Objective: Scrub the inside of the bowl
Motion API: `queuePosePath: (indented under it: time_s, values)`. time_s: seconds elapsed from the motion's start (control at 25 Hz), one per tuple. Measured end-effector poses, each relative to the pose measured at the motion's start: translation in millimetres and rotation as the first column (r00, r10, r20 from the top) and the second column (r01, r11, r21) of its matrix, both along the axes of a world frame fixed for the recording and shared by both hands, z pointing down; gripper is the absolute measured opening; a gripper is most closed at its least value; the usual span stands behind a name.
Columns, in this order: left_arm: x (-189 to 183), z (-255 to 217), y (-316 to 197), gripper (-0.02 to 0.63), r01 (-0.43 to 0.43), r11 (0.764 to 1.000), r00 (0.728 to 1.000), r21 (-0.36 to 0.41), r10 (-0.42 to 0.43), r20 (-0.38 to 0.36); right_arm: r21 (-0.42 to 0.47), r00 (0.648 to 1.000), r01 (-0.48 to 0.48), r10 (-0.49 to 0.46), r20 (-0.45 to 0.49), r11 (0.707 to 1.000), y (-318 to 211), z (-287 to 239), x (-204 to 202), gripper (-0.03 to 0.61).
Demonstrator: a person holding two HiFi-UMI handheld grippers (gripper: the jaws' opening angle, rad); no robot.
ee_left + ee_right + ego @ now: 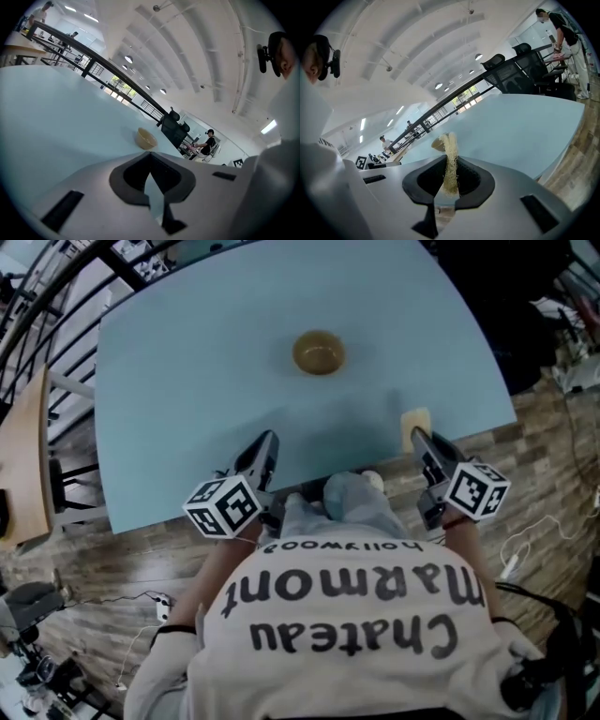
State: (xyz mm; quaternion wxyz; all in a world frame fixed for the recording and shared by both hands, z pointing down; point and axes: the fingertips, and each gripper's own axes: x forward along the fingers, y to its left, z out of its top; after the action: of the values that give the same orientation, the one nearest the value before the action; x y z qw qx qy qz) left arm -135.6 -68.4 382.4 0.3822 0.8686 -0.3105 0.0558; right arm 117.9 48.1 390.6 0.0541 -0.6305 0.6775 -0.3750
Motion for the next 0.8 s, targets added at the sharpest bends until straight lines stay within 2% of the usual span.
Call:
queuePosePath:
  time_s: [0.2, 0.44, 0.64, 0.8]
  values:
    - [22, 2, -15, 0.003, 0.048, 0.998, 0.999, -0.031, -0.048, -0.021, -0.02, 0.997, 0.069, -0.069, 0.029, 0.997, -36, 6, 19, 0.063]
    - [45, 3, -36, 0.003, 0.146, 0.988, 0.989, -0.043, -0.146, 0.005, -0.006, 0.984, 0.148, -0.146, 0.098, 0.989, -99, 15, 43, 0.063]
    - [48, 2, -46, 0.003, 0.285, 0.956, 0.958, -0.068, -0.283, 0.033, -0.027, 0.947, 0.299, -0.294, 0.129, 0.954, -140, 30, 41, 0.063]
    - [57, 7, -48, 0.003, 0.337, 0.937, 0.941, -0.089, -0.333, 0.062, -0.014, 0.909, 0.394, -0.388, 0.151, 0.919, -177, 35, 34, 0.063]
